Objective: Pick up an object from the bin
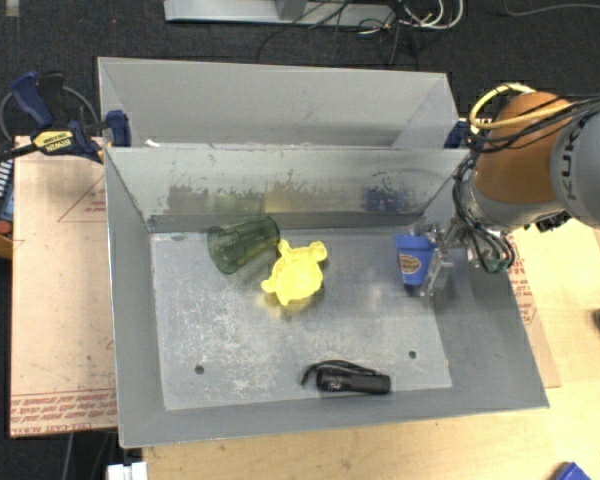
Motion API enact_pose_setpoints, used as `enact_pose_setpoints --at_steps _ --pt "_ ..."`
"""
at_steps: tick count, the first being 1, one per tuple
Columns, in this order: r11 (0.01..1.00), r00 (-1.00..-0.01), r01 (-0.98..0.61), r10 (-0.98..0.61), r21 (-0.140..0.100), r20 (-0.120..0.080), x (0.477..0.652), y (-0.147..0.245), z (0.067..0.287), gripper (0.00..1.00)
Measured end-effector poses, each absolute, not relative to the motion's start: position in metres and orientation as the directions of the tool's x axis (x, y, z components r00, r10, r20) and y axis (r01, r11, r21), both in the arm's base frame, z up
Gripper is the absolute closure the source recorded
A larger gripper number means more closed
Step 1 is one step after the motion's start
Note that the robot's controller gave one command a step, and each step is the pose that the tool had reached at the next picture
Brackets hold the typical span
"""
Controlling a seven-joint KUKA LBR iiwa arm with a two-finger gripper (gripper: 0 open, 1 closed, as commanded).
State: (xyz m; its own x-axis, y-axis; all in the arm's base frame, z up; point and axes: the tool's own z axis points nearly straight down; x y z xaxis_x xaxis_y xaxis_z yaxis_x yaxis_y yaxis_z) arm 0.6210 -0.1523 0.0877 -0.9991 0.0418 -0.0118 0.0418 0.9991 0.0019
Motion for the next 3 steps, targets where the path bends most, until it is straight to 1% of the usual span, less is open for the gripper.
enact_pose_setpoints --at_steps 1,2,3 --pt "0.999 -0.999 0.042 0.042 0.001 -0.019 0.623 -0.152 0.108 1.0" --pt "0.999 -0.999 0.041 0.041 0.0 -0.023 0.624 -0.153 0.124 1.0" --pt "0.999 -0.999 0.041 0.041 0.0 -0.024 0.624 -0.153 0.135 1.0"
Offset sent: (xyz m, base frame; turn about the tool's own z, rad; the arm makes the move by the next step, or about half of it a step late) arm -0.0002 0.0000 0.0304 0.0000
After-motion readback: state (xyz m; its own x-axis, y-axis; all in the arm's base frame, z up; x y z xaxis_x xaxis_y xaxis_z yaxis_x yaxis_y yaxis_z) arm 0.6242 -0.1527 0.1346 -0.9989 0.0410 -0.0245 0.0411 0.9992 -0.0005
